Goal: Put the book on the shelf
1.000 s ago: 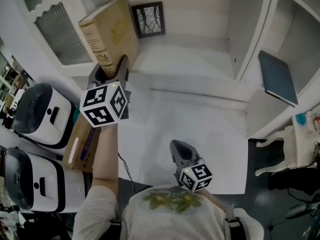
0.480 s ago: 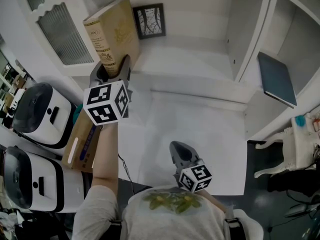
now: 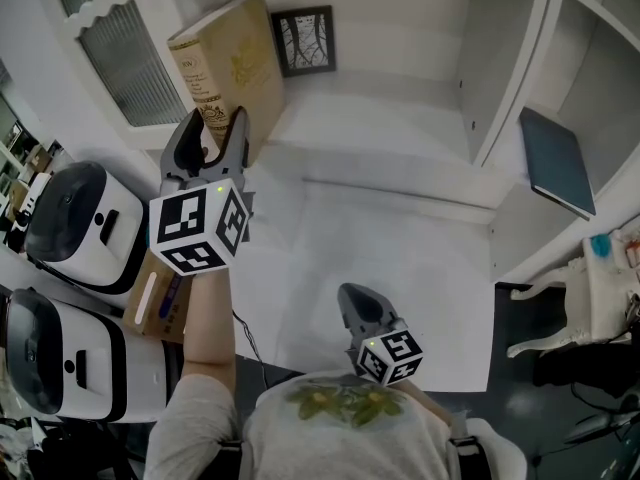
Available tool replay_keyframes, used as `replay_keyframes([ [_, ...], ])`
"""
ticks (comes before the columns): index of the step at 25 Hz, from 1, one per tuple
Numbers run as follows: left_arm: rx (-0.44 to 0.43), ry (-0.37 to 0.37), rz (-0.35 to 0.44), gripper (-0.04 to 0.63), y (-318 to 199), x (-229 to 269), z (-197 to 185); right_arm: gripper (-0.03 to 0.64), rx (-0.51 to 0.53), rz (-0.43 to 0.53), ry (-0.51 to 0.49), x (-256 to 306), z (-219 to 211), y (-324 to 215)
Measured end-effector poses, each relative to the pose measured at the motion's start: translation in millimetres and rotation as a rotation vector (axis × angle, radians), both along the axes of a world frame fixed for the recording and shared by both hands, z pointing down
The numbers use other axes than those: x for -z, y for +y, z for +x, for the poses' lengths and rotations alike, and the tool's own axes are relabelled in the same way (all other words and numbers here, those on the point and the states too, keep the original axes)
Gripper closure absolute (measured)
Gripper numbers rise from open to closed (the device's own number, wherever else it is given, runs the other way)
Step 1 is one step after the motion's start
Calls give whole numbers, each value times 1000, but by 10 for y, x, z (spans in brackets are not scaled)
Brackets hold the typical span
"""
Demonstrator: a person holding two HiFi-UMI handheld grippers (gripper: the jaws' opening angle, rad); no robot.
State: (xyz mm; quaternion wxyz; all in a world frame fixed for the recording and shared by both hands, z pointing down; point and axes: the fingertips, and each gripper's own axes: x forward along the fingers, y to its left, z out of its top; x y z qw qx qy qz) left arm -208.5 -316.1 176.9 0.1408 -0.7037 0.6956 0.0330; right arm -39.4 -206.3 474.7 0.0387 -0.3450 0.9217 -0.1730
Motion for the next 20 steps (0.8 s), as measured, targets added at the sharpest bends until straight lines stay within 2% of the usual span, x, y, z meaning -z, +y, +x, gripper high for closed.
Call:
replay_keyframes([
  [4,13,-42,14,357,155,-21,19,586,9,-2,7,-9,-21,14],
  [8,16,-72,-9,357,201,-114,57,586,16,-2,11,-10,-46,33],
  [20,2,-46,-119,357,186,-577,82,586,32,1,19,-5,-69,83],
])
